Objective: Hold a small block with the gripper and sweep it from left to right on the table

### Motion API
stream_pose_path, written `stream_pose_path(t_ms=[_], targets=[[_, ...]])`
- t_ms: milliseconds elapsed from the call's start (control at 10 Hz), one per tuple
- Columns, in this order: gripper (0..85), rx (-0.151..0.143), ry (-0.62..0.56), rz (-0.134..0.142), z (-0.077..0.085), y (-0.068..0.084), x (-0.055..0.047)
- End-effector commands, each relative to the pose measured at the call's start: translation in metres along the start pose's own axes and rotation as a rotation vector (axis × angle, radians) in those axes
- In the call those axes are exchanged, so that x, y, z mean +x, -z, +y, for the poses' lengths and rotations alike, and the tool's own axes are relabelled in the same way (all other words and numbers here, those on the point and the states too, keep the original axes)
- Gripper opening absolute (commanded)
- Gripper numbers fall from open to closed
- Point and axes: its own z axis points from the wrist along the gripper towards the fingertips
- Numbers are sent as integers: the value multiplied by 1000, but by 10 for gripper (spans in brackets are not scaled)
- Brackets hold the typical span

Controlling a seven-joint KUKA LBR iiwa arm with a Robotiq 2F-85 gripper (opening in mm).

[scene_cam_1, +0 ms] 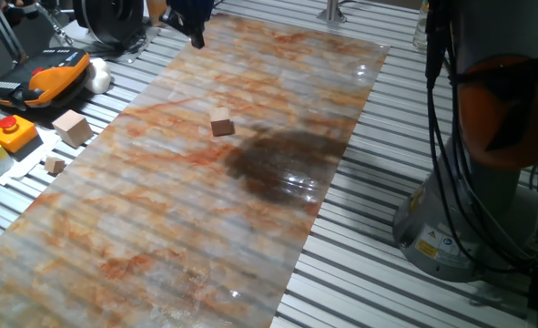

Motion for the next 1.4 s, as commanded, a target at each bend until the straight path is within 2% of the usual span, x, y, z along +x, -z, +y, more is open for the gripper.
stream_pose_path(t_ms=[0,100,400,600,1000,1200,1300], targets=[[0,-10,8,-11,-1,-15,1],[0,-17,10,-22,-1,-25,2],[0,-23,12,-25,-3,-32,5],[0,-20,11,-36,-2,-37,7],[0,-29,15,-54,-2,-37,7],[0,-27,9,-51,-2,-37,7],[0,-33,8,-40,-2,-37,7]])
